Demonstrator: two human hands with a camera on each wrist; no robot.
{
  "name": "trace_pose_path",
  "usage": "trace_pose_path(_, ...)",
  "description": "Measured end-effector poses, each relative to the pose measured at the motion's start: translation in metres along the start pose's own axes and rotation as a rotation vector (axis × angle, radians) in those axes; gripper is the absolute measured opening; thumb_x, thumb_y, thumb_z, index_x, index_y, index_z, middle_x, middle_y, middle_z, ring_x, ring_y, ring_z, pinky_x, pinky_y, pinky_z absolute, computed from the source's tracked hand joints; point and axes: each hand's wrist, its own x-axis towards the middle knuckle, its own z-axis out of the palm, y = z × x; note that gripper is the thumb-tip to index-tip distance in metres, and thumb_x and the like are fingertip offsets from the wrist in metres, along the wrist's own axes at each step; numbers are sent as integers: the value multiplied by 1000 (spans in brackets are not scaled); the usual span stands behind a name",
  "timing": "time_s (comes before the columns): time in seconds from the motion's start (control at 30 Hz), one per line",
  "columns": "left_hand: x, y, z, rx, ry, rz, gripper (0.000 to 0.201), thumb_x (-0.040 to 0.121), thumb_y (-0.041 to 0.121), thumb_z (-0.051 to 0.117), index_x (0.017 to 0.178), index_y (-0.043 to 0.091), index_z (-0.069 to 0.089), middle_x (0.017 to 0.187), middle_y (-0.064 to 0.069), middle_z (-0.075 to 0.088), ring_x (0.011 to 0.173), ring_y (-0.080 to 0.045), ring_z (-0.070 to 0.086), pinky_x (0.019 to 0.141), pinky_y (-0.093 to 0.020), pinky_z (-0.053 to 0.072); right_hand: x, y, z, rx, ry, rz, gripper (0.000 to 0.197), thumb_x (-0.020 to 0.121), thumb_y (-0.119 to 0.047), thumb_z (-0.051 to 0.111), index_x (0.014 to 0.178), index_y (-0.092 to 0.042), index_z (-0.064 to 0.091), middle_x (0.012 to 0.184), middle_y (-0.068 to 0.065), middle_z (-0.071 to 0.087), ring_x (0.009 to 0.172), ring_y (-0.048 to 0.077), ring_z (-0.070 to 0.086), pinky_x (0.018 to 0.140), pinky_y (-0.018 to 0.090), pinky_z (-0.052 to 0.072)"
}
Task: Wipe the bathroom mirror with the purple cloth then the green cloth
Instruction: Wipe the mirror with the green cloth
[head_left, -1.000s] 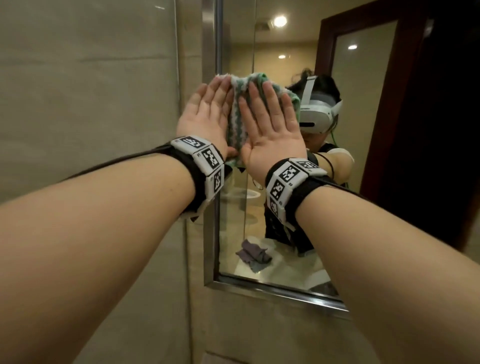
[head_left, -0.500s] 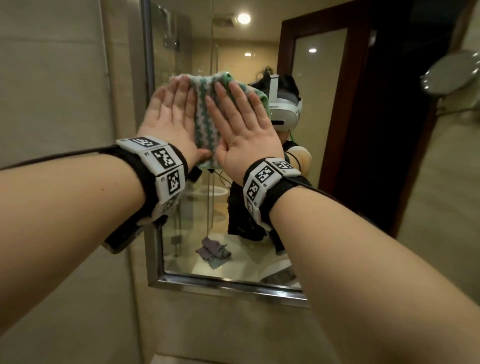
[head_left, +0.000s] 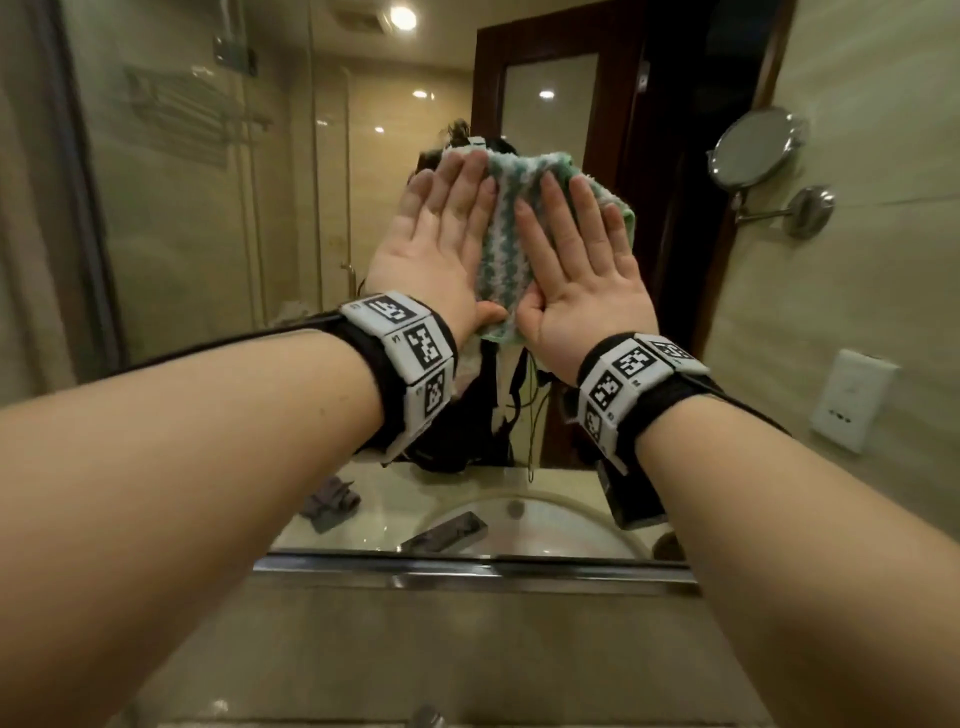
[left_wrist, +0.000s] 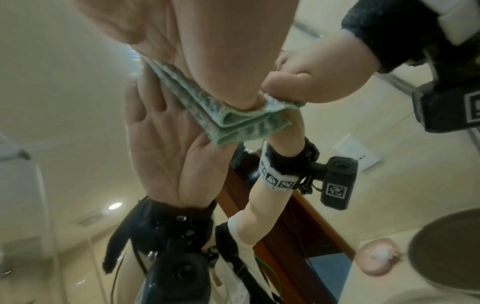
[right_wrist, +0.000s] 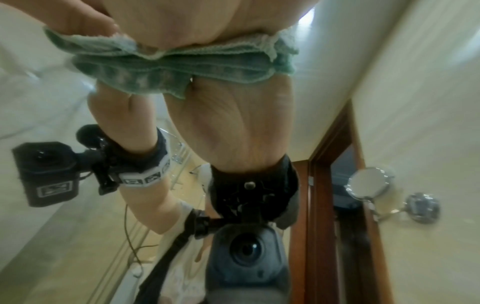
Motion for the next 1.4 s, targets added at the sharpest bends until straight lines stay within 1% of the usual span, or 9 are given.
trace_pose_path(0.13, 9, 61, -19, -28, 25, 59, 99, 88, 68, 18, 135, -2, -34, 146, -20, -36, 137, -31, -29, 108, -39, -21, -29, 59, 4, 0, -2, 18, 64, 87, -34, 19, 143, -20, -9, 158, 7, 3, 144, 23, 0, 114, 34, -11)
trace_pose_path(0.33, 20, 134, -39, -57, 63, 101, 99, 89, 67, 22, 140, -2, -28, 148, -20, -32, 139, -31, -26, 109, -40, -19, -60, 132, 13, -11, 77, -8, 65, 86, -28, 31, 147, -9, 20, 153, 15, 22, 141, 31, 17, 115, 35, -5)
trace_pose_path(0.47, 21, 149, -42, -61, 50, 58, 99, 89, 67, 21, 139, -2, -30, 147, -19, -34, 138, -31, -26, 109, -39, -20, -65, 146, 15, -18, 80, -45, 65, 86, -28, 31, 147, -10, 20, 154, 15, 20, 142, 32, 16, 115, 37, -5)
trace_pose_path(0.6, 19, 143, -41, -15, 75, 76, 97, 89, 67, 18, 139, -1, -30, 148, -18, -32, 139, -29, -27, 110, -39, -19, -65, 142, 15, -25, 36, -20, 68, 86, -30, 28, 148, -9, 8, 156, 13, 11, 143, 31, 7, 114, 37, -11)
trace_pose_path(0.77, 16, 127, -36, 70, 70, 122, 96, 89, 67, 17, 136, -1, -32, 148, -19, -31, 138, -29, -27, 110, -39, -19, -62, 125, 15, -25, 11, -12, 68, 86, -32, 25, 143, -13, -7, 156, 8, 1, 143, 29, -2, 112, 36, -17)
trace_pose_path(0.93, 3, 95, -18, 96, 38, 81, 95, 89, 67, 15, 124, -3, -39, 147, -18, -34, 137, -29, -29, 109, -39, -20, -52, 88, 20, 14, 41, -84, 69, 84, -31, 28, 145, -8, 7, 155, 14, 15, 142, 33, 9, 114, 39, -8)
trace_pose_path(1.07, -10, 57, -1, 126, 27, 47, 96, 88, 69, 14, 123, -4, -40, 146, -19, -35, 137, -30, -30, 109, -39, -20, -38, 48, 20, 32, 42, -133, 69, 84, -32, 27, 145, -8, 6, 155, 14, 14, 142, 32, 9, 114, 39, -8)
trace_pose_path(1.23, -24, 0, 23, 121, -8, -2, 98, 87, 70, 14, 123, -4, -40, 145, -19, -37, 137, -29, -30, 109, -39, -20, -16, -12, 23, 27, 86, -173, 66, 85, -31, 31, 146, -8, 22, 153, 15, 23, 140, 34, 18, 114, 40, -4)
trace_pose_path(1.4, -44, -63, 52, 128, -60, -66, 98, 87, 69, 12, 123, -5, -40, 138, -19, -43, 137, -30, -30, 109, -40, -20, 7, -87, 25, 25, 123, -214, 68, 83, -30, 36, 146, -9, 26, 152, 14, 25, 140, 34, 22, 114, 40, -3)
